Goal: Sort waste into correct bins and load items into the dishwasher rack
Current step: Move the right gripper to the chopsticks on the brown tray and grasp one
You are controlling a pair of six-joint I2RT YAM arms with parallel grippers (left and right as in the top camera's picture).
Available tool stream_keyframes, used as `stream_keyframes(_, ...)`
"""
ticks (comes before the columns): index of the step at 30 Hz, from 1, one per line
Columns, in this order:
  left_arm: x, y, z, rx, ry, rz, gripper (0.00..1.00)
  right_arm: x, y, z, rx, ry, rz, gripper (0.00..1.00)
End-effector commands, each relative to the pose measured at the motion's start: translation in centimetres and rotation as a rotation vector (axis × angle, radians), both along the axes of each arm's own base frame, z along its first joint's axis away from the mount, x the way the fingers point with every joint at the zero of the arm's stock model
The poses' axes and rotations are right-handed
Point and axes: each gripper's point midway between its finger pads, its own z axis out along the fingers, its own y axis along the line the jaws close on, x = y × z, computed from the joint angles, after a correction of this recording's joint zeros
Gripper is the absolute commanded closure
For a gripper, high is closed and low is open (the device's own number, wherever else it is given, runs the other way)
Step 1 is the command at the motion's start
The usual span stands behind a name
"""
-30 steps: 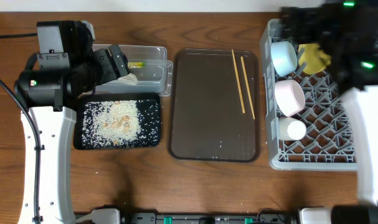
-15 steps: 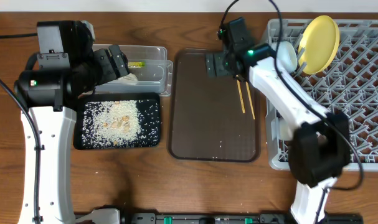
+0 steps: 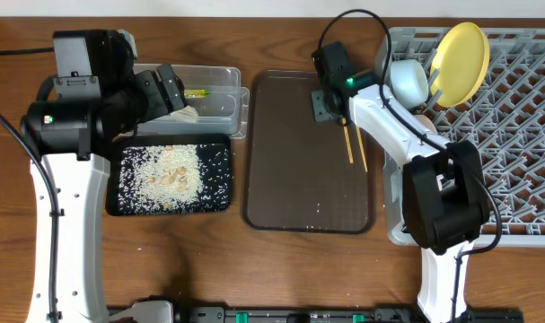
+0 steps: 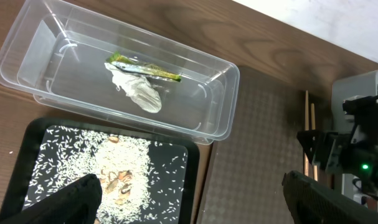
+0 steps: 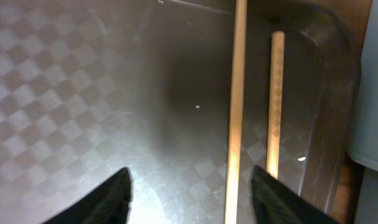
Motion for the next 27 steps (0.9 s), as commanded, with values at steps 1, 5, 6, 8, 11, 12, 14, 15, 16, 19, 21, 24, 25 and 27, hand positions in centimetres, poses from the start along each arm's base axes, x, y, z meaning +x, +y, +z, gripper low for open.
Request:
stream_keyframes(1,0.1,0.3,0.4,0.014,-0.010,0.003,0.04,-0.6,-1.4,-1.5,-0.049,0.013,-0.024,0.46)
stream_keyframes(5,0.1,0.3,0.4,0.014,-0.009,0.003,0.04,-1.4,-2.0,-2.9,-0.058,0.038,-0.029,0.50)
stream_keyframes(6,0.1,0.3,0.4,0.014,-0.009,0.003,0.04,-1.7,-2.2,-3.2,-0.062,0.046,-0.029,0.51)
stream_keyframes(8,0.1,0.3,0.4,0.014,-0.010,0.003,0.04,-2.1,-2.3,-3.7,-0.067,0.058,-0.029,0.53)
stream_keyframes(11,0.1,0.3,0.4,0.014,-0.009,0.003,0.04,-2.6,-2.5,-4.2,-0.074,0.074,-0.027,0.55)
stream_keyframes(12,0.1,0.3,0.4,0.014,-0.010,0.003,0.04,-2.8,-2.6,-4.4,-0.076,0.080,-0.028,0.55)
stream_keyframes(14,0.1,0.3,0.4,0.014,-0.009,0.003,0.04,-3.2,-2.7,-4.8,-0.082,0.094,-0.027,0.60)
stream_keyframes(15,0.1,0.3,0.4,0.014,-0.009,0.003,0.04,-3.5,-2.8,-5.0,-0.085,0.102,-0.027,0.63)
stream_keyframes(16,0.1,0.3,0.4,0.014,-0.009,0.004,0.04,-3.7,-2.9,-5.1,-0.087,0.113,-0.026,0.65)
stream_keyframes(19,0.1,0.3,0.4,0.014,-0.009,0.003,0.04,-4.5,-3.2,-5.3,-0.100,0.143,-0.025,0.78)
stream_keyframes(21,0.1,0.3,0.4,0.014,-0.009,0.003,0.04,-4.9,-3.2,-5.4,-0.106,0.157,-0.021,0.90)
stream_keyframes(24,0.1,0.3,0.4,0.014,-0.009,0.003,0.04,-5.5,-2.8,-5.6,-0.095,0.183,-0.009,0.99)
stream_keyframes(25,0.1,0.3,0.4,0.014,-0.010,0.003,0.04,-5.5,-2.6,-5.4,-0.081,0.186,-0.004,0.99)
stream_keyframes(27,0.1,0.3,0.4,0.014,-0.009,0.003,0.04,-5.4,-1.9,-4.5,-0.041,0.184,0.007,0.99)
